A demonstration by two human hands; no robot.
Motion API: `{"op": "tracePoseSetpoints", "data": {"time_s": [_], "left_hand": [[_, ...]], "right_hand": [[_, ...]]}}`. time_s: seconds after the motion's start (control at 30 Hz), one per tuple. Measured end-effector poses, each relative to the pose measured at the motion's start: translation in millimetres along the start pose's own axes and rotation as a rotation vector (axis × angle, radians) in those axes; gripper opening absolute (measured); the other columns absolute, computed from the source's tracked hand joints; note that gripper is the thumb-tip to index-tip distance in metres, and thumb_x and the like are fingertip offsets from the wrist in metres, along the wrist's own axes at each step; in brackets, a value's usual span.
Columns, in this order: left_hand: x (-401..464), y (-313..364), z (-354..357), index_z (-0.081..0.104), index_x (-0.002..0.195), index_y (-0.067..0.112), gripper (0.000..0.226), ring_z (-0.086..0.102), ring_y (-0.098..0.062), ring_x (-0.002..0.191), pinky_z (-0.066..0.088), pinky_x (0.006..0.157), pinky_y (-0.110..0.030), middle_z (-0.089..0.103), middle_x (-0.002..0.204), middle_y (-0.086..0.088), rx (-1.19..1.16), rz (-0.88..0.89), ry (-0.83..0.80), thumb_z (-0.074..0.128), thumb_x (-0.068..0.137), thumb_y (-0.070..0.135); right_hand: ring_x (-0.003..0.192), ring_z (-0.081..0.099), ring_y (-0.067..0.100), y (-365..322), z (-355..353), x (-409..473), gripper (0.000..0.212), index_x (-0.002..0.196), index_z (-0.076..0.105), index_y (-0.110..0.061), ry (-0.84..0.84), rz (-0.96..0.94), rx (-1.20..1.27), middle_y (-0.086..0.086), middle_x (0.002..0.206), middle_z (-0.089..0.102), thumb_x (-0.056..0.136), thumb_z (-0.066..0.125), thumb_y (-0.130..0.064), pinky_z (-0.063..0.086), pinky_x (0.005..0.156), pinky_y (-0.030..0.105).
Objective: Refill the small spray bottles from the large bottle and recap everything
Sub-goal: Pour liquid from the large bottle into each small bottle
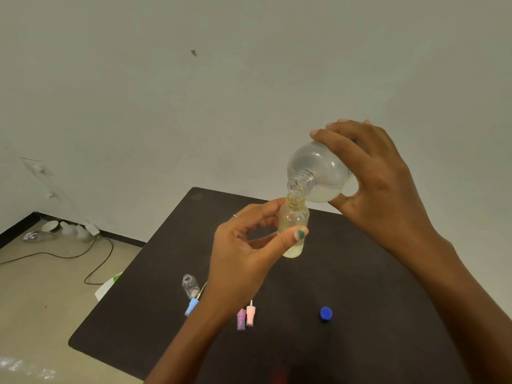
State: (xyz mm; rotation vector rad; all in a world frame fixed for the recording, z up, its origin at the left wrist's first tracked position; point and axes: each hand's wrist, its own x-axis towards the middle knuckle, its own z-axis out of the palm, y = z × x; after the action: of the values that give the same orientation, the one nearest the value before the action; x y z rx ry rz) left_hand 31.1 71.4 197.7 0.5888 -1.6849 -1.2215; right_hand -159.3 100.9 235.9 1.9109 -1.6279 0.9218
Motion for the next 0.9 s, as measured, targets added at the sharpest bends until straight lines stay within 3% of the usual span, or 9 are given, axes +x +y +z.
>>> {"op": "tracePoseSetpoints", "data": {"time_s": [0.23,0.9], "left_hand": [[0.4,1.5,1.2,0.064,0.102,0.034,0.033,0.065,-0.003,0.093,0.050,0.072,-0.009,0.069,0.096,0.021,-0.003,-0.004,0.007,0.070,0.070,0.027],[1.4,4.1,-0.6,0.065,0.106,0.029,0.035,0.066,-0.004,0.095,0.050,0.074,-0.009,0.069,0.101,0.013,0.000,-0.005,0.004,0.078,0.073,0.026]], "right_hand": [[0.122,0.047,0.031,0.2,-0.8,1.4,0.063,0.129,0.052,-0.012,-0.002,-0.004,0.002,0.014,0.127,0.053,0.073,0.080,-0.014,0.028,0.110,0.038],[0.121,0.045,0.029,0.1,-1.3,3.5,0.064,0.130,0.052,-0.012,0.000,-0.004,0.006,0.014,0.128,0.053,0.072,0.080,-0.014,0.030,0.110,0.040]]}}
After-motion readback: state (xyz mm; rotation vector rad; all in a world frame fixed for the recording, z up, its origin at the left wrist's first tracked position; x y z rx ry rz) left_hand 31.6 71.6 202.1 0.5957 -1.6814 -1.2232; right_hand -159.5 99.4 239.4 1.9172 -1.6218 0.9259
